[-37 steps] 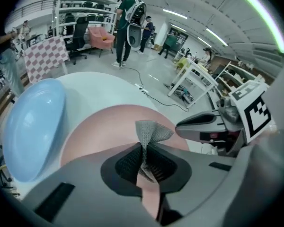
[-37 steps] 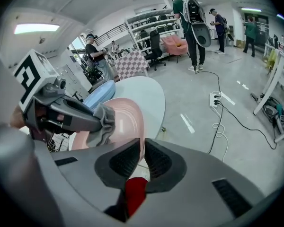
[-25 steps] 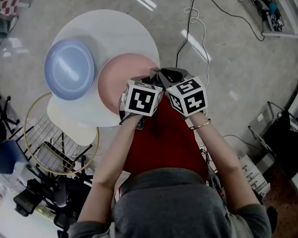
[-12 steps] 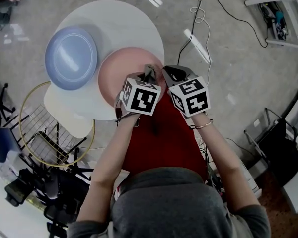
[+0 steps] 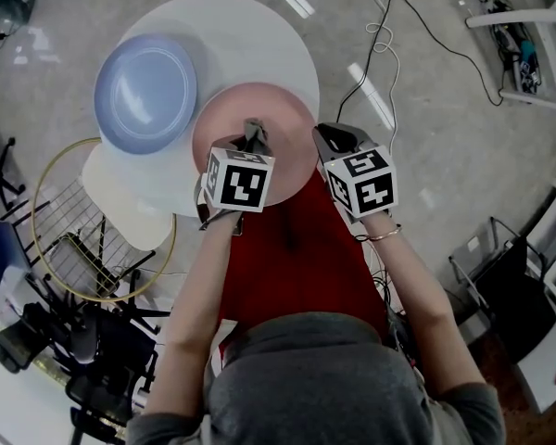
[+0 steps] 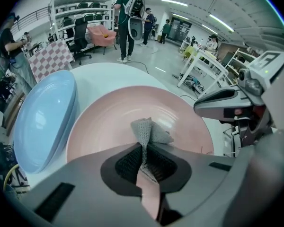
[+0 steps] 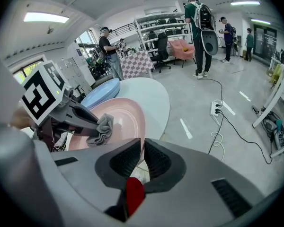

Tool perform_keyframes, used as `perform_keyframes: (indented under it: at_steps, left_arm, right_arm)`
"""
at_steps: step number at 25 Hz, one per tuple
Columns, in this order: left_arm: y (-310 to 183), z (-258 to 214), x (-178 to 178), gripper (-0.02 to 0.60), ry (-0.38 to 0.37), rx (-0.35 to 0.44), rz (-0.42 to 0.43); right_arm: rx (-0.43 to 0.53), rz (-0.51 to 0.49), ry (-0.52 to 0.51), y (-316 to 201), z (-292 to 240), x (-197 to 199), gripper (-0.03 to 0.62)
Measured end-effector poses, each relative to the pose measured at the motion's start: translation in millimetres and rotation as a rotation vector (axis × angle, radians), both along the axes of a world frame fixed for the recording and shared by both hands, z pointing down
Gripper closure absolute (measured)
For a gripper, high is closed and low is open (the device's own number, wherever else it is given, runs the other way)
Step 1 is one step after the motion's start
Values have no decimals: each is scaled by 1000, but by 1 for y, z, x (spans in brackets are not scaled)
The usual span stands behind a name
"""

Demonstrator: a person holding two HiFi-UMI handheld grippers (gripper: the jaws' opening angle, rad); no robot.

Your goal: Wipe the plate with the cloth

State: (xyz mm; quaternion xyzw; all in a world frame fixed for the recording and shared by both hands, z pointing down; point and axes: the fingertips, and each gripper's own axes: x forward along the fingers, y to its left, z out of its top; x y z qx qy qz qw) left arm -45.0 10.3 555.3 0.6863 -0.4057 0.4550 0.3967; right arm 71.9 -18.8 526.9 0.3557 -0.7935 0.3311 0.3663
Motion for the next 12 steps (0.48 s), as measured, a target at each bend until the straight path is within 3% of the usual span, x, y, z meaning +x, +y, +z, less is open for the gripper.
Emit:
perform_keyframes:
  at_steps: [12]
  left_arm:
    - [4, -1, -42, 545, -43, -3, -82]
  right_arm:
    - [15, -14, 33, 0, -1, -2, 549]
